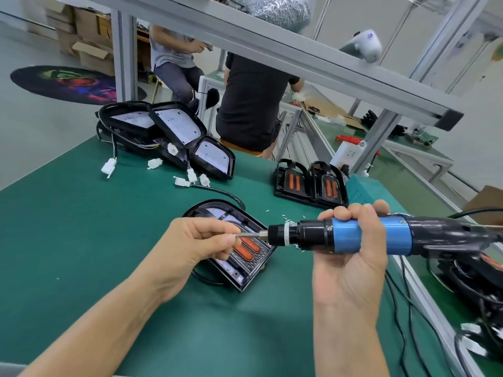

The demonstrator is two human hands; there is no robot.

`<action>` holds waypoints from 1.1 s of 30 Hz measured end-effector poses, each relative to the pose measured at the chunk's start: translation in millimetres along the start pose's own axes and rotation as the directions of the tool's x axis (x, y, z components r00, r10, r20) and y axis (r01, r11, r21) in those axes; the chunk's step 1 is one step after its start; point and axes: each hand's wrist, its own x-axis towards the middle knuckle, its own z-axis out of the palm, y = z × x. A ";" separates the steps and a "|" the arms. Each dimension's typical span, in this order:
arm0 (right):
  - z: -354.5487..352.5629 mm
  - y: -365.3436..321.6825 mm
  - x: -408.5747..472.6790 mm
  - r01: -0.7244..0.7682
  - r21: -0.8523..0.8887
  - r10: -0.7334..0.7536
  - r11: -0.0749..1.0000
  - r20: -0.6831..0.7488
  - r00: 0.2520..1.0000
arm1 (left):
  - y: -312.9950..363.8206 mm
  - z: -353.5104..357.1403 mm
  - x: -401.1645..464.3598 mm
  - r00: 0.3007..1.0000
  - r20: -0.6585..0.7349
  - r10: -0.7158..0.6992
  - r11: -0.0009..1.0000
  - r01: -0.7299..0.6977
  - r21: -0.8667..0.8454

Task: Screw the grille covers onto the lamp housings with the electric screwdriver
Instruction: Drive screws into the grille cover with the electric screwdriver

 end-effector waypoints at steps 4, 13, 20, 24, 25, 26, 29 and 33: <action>-2.6 2.5 -0.1 0.006 -0.025 -0.006 1.000 0.017 1.000 | -1.6 -1.7 0.0 1.000 -0.010 0.018 0.999 -0.018 0.032; -20.5 12.9 -1.8 0.034 -0.251 -0.010 0.967 0.096 0.995 | -9.4 -11.4 -0.3 0.961 0.128 0.244 0.540 -0.244 0.805; -31.6 16.4 -6.6 0.054 -0.380 0.012 0.924 0.171 0.985 | -23.1 -10.5 2.7 0.910 0.208 0.359 0.309 -0.326 0.894; -34.9 19.2 -8.7 0.049 -0.413 0.029 0.910 0.181 0.983 | -25.2 -7.5 4.7 0.893 0.264 0.364 0.224 -0.360 0.906; -35.3 20.0 -8.9 0.048 -0.417 0.030 0.907 0.179 0.983 | -25.9 -7.0 4.8 0.896 0.272 0.351 0.208 -0.358 0.910; -35.7 20.2 -9.2 0.049 -0.420 0.028 0.906 0.177 0.984 | -26.7 -6.8 4.9 0.898 0.275 0.344 0.202 -0.356 0.912; -36.5 22.3 -8.9 0.052 -0.427 0.021 0.903 0.164 0.986 | -28.1 -7.3 5.1 0.898 0.276 0.341 0.201 -0.357 0.912; -38.0 23.9 -7.4 0.056 -0.453 0.021 0.890 0.163 0.986 | -29.6 -7.2 5.4 0.901 0.259 0.348 0.215 -0.345 0.914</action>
